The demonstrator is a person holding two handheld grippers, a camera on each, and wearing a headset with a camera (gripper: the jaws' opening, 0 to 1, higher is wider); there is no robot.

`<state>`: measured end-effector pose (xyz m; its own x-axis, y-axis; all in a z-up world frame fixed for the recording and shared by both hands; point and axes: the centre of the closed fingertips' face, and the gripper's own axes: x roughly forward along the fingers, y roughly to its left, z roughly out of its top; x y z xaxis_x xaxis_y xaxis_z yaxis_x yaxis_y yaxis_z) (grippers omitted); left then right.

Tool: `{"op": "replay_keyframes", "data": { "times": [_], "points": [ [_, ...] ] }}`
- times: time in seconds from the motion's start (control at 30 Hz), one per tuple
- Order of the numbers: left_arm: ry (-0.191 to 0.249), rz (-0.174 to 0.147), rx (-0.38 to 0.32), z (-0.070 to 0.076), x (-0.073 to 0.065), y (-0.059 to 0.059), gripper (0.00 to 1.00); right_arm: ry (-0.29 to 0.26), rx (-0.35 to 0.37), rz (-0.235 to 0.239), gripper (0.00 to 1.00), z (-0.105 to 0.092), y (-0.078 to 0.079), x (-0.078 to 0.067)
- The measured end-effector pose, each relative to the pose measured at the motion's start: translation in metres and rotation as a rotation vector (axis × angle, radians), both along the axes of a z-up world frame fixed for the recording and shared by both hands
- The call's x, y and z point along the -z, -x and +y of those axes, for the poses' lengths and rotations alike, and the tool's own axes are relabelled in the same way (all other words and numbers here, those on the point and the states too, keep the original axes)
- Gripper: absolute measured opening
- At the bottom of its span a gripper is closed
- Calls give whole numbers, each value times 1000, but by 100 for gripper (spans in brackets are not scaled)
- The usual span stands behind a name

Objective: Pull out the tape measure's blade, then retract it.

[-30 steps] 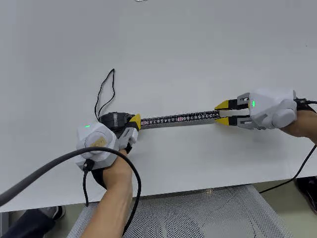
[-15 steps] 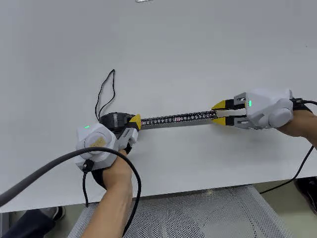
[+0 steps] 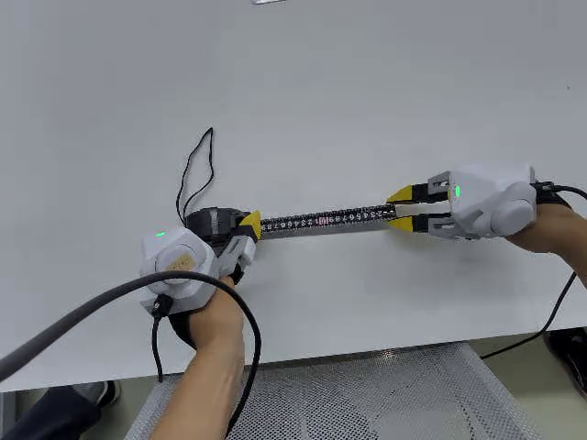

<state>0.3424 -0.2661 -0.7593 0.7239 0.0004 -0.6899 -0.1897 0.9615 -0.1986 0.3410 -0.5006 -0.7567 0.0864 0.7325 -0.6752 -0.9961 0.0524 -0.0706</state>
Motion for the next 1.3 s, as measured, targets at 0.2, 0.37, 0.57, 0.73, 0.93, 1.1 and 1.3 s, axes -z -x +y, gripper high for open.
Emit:
{"op": "replay_keyframes", "data": {
  "times": [0.2, 0.37, 0.57, 0.73, 0.93, 1.1, 1.3],
  "points": [
    [1, 0, 0, 0, 1, 0, 65, -5, 0, 4, 12, 3, 1, 0],
    [3, 0, 0, 0, 1, 0, 65, -8, -2, 5, 12, 6, 0, 0],
    [2, 1, 2, -1, 0, -1, 65, -9, -5, 6, 12, 7, 0, -1],
    [2, 1, 2, -2, 0, 0, 65, -10, -6, 5, 12, 9, -1, -2],
    [5, 1, 1, -1, 0, -1, 65, -12, -6, 7, 12, 11, -1, -2],
    [5, 1, 0, -1, 0, -1, 65, -13, -4, 9, 12, 13, -1, -2],
    [7, 0, 0, 0, -1, -1, 65, -15, -5, 9, 12, 17, -1, -3]
  ]
}}
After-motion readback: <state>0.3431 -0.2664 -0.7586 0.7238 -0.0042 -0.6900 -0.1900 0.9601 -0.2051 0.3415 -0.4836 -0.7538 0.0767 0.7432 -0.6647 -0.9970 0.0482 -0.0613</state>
